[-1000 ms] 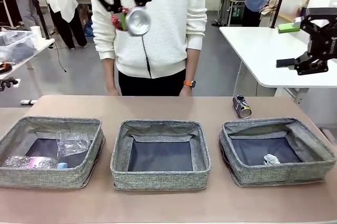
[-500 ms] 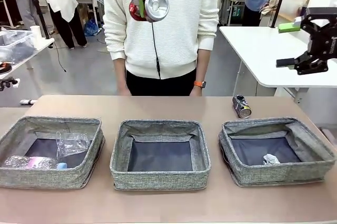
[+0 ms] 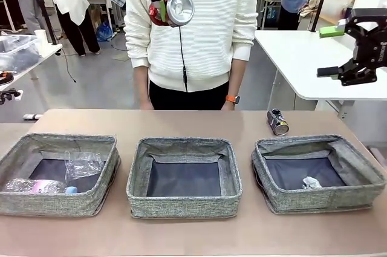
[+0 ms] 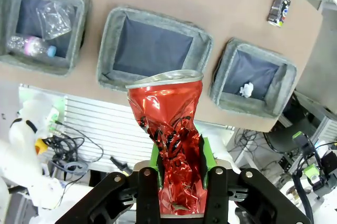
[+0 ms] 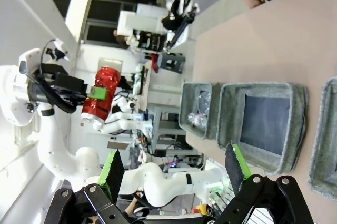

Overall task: Sort the waste into the appropriate baskets.
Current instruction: Pick up the waste item pointed out by the person, then place the picked waste into the Fabric basket indicated by the person.

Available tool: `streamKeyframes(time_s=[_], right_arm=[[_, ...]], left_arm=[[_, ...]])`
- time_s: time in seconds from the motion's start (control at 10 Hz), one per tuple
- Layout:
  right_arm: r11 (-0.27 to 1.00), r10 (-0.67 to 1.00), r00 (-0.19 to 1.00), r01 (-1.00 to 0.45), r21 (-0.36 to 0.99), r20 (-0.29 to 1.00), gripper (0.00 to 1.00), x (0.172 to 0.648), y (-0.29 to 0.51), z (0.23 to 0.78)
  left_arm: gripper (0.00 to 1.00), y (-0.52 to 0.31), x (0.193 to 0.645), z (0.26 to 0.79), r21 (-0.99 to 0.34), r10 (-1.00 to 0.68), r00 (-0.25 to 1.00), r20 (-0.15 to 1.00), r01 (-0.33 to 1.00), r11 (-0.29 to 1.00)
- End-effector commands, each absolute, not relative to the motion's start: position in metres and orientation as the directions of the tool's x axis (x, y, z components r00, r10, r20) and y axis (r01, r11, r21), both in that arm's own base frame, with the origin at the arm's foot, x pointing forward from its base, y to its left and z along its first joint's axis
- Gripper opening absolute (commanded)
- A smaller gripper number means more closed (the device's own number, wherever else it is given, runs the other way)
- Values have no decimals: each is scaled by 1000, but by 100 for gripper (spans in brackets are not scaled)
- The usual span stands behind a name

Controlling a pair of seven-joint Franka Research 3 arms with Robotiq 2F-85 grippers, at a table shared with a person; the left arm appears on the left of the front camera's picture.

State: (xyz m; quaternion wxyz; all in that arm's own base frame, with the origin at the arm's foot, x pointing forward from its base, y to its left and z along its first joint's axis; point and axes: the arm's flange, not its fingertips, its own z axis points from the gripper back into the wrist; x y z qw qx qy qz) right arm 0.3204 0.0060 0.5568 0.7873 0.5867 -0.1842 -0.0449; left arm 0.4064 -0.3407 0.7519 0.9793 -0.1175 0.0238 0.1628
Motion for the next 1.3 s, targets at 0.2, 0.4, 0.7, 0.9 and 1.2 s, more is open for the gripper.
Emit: streamKeyframes(time_s=[0.2,0.4,0.7,0.9,1.2], right_arm=[[303,-292,931,-128,944,220,100,321,7,560],[303,-292,931,-128,944,220,100,321,7,560],[303,-292,931,-128,944,220,100,321,7,560],[303,-292,931,-128,944,220,100,321,7,560],[303,-292,931,-128,944,220,100,321,7,560]], left_arm=[[33,-340,404,755,-225,314,946,-78,-323,919],[33,-340,404,755,-225,314,946,-78,-323,919],[33,-340,404,755,-225,314,946,-78,-323,919],[33,-340,404,755,-225,314,946,-78,-323,919],[33,-340,404,755,-225,314,946,-78,-323,919]])
